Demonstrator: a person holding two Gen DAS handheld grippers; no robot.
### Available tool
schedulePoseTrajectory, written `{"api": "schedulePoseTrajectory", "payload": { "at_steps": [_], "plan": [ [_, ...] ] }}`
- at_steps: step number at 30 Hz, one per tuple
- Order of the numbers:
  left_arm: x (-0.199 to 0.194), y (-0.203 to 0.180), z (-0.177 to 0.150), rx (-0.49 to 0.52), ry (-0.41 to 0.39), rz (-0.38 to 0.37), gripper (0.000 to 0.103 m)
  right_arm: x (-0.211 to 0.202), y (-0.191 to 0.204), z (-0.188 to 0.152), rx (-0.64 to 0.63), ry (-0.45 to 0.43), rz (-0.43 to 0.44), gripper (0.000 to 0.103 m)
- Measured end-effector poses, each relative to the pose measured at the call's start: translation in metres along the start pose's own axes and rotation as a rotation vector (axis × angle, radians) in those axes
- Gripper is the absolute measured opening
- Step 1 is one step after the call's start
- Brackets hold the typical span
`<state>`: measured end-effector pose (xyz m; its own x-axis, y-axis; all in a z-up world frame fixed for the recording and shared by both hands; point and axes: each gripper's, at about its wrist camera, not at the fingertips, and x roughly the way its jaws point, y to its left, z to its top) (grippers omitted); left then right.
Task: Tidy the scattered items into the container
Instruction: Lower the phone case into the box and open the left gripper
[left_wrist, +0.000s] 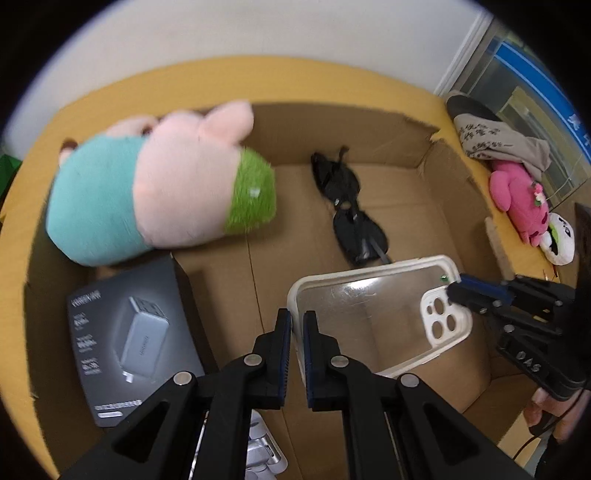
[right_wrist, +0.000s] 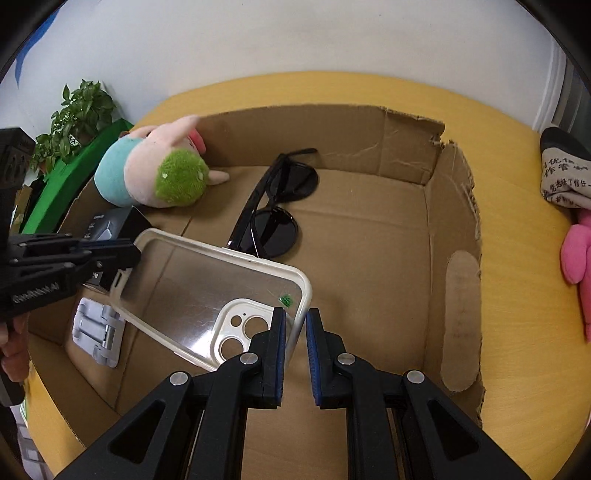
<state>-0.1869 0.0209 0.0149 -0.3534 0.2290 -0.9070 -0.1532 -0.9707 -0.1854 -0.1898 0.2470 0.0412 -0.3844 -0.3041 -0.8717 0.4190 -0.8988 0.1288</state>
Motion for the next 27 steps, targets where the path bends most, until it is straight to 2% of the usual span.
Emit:
{"api": "schedulePoseTrajectory", "payload": {
  "at_steps": [4, 5, 7, 9, 11, 12, 13, 14, 15, 17, 19, 23, 27],
  "plan": [
    [0.003, 0.008, -0.005, -0.041, 0.016, -0.008, 0.007, 0.006, 0.006, 0.001, -0.026, 0.029, -0.017, 0.014],
    [0.000, 0.010, -0.007, -0.049, 0.006, -0.011, 0.007, 0.005, 0.007, 0.001, -0.029, 0.021, -0.022, 0.018],
    [-0.013, 0.010, -0.011, -0.046, -0.034, 0.008, 0.007, -0.002, 0.008, -0.001, -0.028, -0.007, -0.040, 0.062],
    [-0.032, 0.007, -0.018, -0.026, -0.093, 0.026, 0.008, -0.014, 0.012, -0.004, -0.038, -0.047, -0.062, 0.084],
    [-0.063, 0.005, -0.033, -0.005, -0.190, 0.048, 0.011, -0.034, 0.019, -0.011, -0.056, -0.113, -0.077, 0.088],
    [-0.082, 0.005, -0.043, 0.004, -0.245, 0.062, 0.021, -0.046, 0.023, -0.015, -0.058, -0.148, -0.082, 0.093],
    [-0.100, 0.005, -0.055, 0.010, -0.301, 0.079, 0.043, -0.060, 0.027, -0.022, -0.053, -0.192, -0.085, 0.099],
    [-0.115, 0.005, -0.067, 0.012, -0.348, 0.097, 0.059, -0.074, 0.031, -0.030, -0.047, -0.240, -0.083, 0.103],
    [-0.134, 0.006, -0.083, 0.009, -0.415, 0.123, 0.083, -0.087, 0.035, -0.041, -0.038, -0.290, -0.076, 0.103],
    [-0.162, 0.008, -0.115, 0.000, -0.536, 0.168, 0.085, -0.106, 0.042, -0.060, -0.011, -0.364, -0.059, 0.103],
    [-0.173, 0.011, -0.142, -0.006, -0.596, 0.187, 0.085, -0.115, 0.046, -0.082, 0.028, -0.420, -0.049, 0.103],
    [-0.155, 0.021, -0.174, -0.067, -0.637, 0.207, 0.085, -0.105, 0.058, -0.111, 0.043, -0.463, -0.071, 0.103],
    [-0.114, 0.020, -0.193, -0.090, -0.664, 0.227, 0.085, -0.077, 0.078, -0.130, -0.001, -0.466, -0.112, 0.103]
  ]
}}
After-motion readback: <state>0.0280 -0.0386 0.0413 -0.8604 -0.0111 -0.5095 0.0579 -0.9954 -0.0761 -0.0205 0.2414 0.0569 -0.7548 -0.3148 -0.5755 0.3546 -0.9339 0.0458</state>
